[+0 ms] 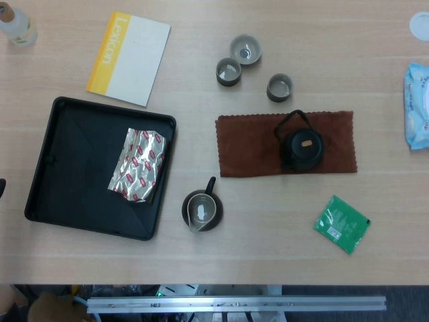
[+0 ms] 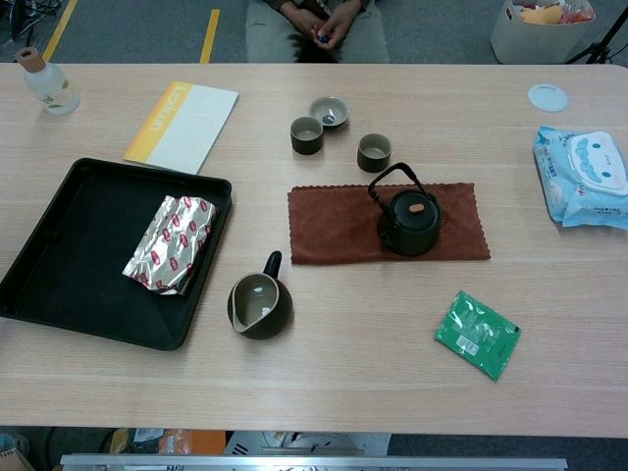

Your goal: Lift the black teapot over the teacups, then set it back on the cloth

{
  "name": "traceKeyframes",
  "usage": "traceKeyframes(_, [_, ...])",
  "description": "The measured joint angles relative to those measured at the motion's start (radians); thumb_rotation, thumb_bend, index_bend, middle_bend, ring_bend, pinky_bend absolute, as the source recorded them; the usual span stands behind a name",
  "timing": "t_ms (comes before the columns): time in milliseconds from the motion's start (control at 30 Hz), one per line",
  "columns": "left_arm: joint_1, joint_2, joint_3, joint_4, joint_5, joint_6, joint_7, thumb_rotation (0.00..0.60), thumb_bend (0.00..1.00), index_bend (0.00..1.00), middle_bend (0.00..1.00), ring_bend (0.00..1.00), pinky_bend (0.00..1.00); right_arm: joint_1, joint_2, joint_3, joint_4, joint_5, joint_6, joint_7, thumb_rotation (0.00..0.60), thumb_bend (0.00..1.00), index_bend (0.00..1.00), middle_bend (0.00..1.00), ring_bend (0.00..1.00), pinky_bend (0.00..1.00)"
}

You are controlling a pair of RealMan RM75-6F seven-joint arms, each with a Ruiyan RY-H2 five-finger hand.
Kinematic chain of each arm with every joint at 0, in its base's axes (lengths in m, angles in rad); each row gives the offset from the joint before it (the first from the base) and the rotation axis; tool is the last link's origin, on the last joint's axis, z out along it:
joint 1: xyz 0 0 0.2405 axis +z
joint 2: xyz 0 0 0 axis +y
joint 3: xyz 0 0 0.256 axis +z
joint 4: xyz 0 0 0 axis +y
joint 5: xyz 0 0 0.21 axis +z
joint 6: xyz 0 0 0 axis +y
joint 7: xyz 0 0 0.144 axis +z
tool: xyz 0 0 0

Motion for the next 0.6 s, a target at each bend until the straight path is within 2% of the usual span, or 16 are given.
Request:
traceKeyframes(400, [0.001,-0.002,0.000,0.002,-0.001,-0.001,-0.004,0.600,0.25,0.10,0.12,0.09,0.07,0.006,0.005,0.001,-0.008,-0.009,-0.003,0.003,0.600,0.10,0.34,0.40,0.36,0.37])
traceKeyframes(600, [-0.003,-0.004,-0.001,0.004,0.001,-0.005,-0.007,0.600,0.25,0.10,0.13,0.09,0.07,0.045,0.025,0.005,-0.021,-0.039,-0.039,0.001,0.600,0.13,0.34,0.40,0.36,0.37])
